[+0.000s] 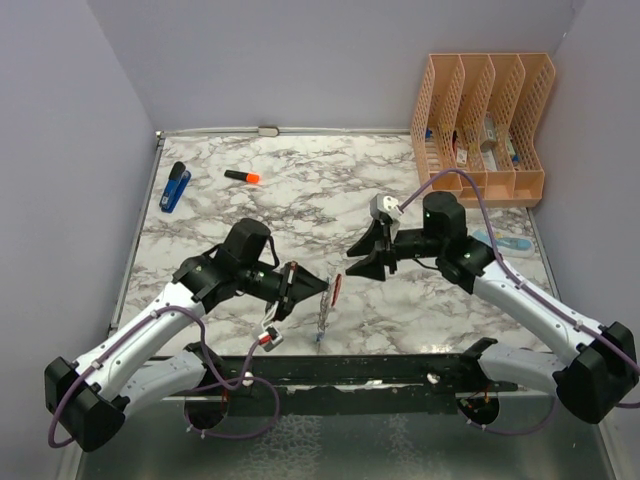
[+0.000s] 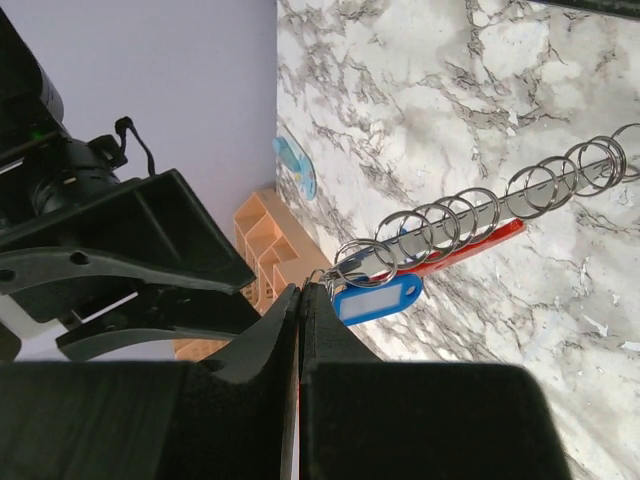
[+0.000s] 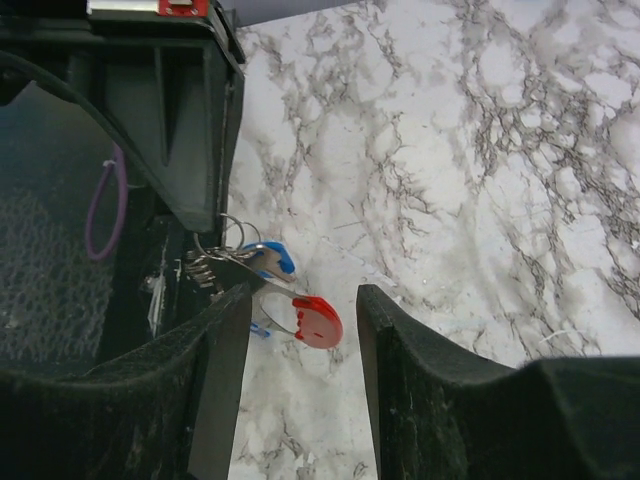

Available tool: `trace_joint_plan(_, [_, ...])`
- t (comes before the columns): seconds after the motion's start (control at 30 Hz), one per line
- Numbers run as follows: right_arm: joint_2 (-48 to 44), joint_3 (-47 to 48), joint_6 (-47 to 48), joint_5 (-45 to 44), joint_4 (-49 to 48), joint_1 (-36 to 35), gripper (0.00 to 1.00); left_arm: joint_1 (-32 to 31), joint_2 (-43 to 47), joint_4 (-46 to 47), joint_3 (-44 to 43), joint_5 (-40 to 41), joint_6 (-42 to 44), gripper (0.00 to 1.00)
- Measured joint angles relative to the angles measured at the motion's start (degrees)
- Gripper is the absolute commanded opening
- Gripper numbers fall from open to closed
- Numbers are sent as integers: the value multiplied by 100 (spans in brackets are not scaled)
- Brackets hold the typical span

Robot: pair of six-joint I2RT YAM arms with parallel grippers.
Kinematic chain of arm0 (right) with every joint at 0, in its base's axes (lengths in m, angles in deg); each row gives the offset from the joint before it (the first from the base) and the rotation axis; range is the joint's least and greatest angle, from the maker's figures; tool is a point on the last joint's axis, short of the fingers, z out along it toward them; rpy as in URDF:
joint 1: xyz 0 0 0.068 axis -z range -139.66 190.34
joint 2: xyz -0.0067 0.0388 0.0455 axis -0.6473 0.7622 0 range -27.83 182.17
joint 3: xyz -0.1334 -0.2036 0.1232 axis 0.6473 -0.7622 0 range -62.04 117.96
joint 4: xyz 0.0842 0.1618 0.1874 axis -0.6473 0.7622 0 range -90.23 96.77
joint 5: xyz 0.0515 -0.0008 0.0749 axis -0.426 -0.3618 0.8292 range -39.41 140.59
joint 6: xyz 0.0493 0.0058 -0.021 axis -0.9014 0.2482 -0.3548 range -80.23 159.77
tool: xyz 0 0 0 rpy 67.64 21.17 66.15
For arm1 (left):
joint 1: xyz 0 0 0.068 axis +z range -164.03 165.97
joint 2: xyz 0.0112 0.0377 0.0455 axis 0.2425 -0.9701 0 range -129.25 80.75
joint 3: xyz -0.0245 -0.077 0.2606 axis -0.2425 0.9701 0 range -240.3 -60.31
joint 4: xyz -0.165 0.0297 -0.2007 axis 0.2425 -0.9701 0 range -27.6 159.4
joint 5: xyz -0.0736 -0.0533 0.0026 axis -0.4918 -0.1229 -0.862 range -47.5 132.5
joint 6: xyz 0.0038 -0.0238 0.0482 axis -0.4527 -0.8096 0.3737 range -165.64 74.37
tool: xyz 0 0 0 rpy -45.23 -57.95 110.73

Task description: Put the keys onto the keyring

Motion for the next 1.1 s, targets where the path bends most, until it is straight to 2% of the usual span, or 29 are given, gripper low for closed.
trace_joint_plan(0.17, [7,111,-232,330,0,0,47,0,-13,136,74,-4,0,0])
trace_joint_plan(0.4, [457,402,-356,1213,-35,0,58,0,4,345,160,-33,0,0])
trace_joint_plan(0.53, [852,584,-361,1989,-190,0,62,0,83,382,160,-136,0,0])
trace_joint_plan(0.63, [1355,935,-22,2614,-13,0,63,0,131,396,160,-227,0,0])
trace_joint_plan(0.77, [2260,1648,907,3182,866,0,64,0,142,428,164,-376,0,0])
trace_joint_plan(0.83, [2719,2103,1606,3324,1635,0,64,0,140,435,170,-435,0,0])
trace_joint_plan(0.87, [2785,2190,2055,3370,2131,0,63,0,138,452,170,-457,0,0])
trace_joint_plan(1.03, [4120,3943,4787,3547,5195,0,61,0,109,562,181,-516,0,0])
trace_joint_plan(1.1, [4352,4085,5434,3569,5825,0,60,0,90,614,201,-531,0,0])
